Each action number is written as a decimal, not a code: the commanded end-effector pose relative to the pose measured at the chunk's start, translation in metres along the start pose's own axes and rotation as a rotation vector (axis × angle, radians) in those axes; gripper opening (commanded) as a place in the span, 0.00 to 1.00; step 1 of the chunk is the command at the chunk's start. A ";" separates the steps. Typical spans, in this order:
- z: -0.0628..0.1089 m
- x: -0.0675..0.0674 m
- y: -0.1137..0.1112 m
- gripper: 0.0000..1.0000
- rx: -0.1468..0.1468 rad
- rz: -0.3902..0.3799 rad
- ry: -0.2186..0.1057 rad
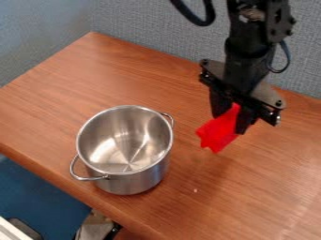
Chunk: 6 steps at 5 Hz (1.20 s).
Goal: Move the red object from the metal pot to the table
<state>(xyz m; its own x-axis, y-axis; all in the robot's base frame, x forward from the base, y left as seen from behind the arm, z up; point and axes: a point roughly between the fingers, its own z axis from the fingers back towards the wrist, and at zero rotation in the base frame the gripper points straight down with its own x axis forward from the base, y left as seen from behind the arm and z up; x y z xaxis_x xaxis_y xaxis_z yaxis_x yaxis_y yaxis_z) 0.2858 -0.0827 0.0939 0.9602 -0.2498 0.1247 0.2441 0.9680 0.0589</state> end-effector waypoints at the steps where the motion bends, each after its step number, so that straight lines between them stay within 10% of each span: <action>1: 0.009 0.021 -0.002 0.00 -0.034 -0.057 -0.019; 3: -0.042 0.039 -0.020 0.00 0.005 -0.048 0.064; 4: -0.047 0.037 -0.006 1.00 0.054 0.028 0.079; 6: -0.030 0.035 0.003 1.00 0.114 0.075 0.089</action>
<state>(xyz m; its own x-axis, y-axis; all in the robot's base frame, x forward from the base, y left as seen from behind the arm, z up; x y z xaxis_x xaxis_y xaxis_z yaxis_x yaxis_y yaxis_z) 0.3137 -0.0884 0.0459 0.9854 -0.1677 -0.0308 0.1705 0.9713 0.1658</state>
